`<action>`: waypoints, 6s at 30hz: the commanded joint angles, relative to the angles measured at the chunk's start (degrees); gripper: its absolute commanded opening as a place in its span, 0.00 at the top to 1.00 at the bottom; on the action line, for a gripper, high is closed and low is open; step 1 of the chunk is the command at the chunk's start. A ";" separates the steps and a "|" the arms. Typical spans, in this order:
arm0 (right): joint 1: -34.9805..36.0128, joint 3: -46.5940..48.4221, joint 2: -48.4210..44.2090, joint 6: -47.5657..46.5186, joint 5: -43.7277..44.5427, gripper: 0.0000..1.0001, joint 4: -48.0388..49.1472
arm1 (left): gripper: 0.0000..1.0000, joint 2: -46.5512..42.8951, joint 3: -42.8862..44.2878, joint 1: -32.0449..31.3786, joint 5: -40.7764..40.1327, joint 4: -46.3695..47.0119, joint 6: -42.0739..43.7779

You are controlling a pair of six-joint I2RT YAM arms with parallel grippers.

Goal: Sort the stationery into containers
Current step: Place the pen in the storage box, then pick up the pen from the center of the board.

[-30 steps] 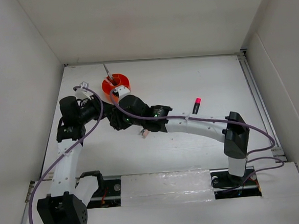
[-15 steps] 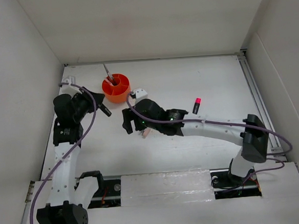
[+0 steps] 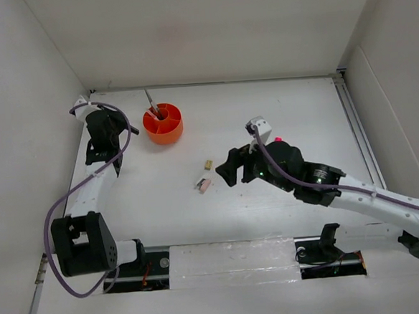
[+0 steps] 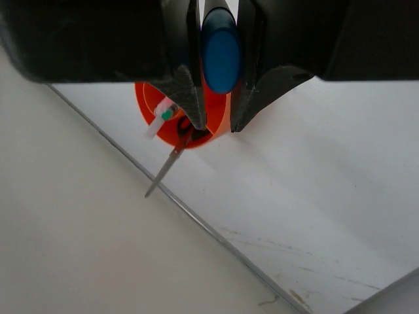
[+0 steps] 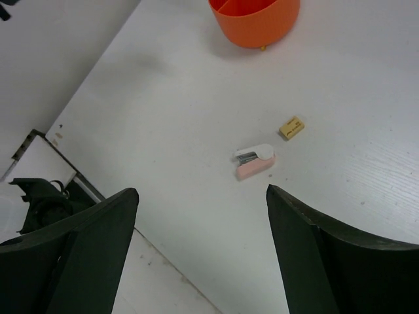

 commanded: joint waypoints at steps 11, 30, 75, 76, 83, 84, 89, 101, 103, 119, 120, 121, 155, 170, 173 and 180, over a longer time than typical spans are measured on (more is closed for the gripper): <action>-0.35 -1.36 -9.49 -0.99 2.96 0.15 -6.87 | 1.00 11.90 9.79 0.03 -3.61 13.83 0.29; -0.35 -0.22 -16.62 -0.46 6.30 0.14 -13.19 | 1.00 19.47 6.72 -2.61 -4.14 19.81 -0.50; -0.35 -1.80 -19.87 -0.46 6.82 0.14 -14.34 | 0.84 25.63 4.52 -6.30 -5.37 23.85 0.38; -0.35 -1.80 -19.87 -0.46 6.82 0.14 -14.34 | 0.81 25.62 4.52 -6.30 -5.37 23.85 0.38; -0.35 -1.80 -20.40 -0.46 6.82 0.14 -14.34 | 0.46 24.40 3.38 -6.30 -4.84 24.38 -0.15; -0.35 -1.80 -20.40 -0.46 6.82 0.13 -14.34 | 0.44 24.39 3.38 -6.30 -4.84 24.38 -0.76; -0.87 -3.99 -18.56 -0.46 10.07 0.04 -13.03 | 0.00 16.94 0.49 -6.30 -5.36 24.91 -3.13; -36.00 -7.52 3.40 -0.37 -5.21 0.01 -3.09 | 0.00 -16.72 -3.65 -6.30 -17.23 -5.74 -13.85; -38.22 -6.03 8.67 -0.98 -6.62 0.01 -2.56 | 0.00 -22.87 -4.26 -6.30 -16.01 -11.09 -13.86; -44.38 3.73 32.15 2.97 -3.11 0.19 -3.44 | 0.00 -29.04 3.73 -6.83 13.34 -26.06 -1.13; -44.38 3.73 33.46 2.97 -3.11 0.21 -3.44 | 0.00 -30.26 4.25 -6.31 14.75 -26.07 -0.51; -44.38 4.52 34.17 2.97 -3.11 0.24 -3.44 | 0.00 -30.80 4.26 -6.30 17.11 -26.07 0.46; -43.68 10.42 42.98 1.82 -3.64 0.41 -13.19 | 0.00 -31.77 1.97 -6.30 22.05 -28.79 6.44; -41.39 8.04 41.65 1.82 -3.63 0.62 -14.25 | 0.00 -32.91 2.59 -6.30 22.06 -28.79 6.97; -41.39 8.66 42.18 1.82 -3.64 0.72 -14.77 | 0.00 -32.91 2.59 -6.30 22.06 -28.79 6.97; -40.86 6.99 40.25 0.68 -5.64 1.00 -11.89 | 0.00 -32.91 2.59 -6.82 22.06 -28.79 7.50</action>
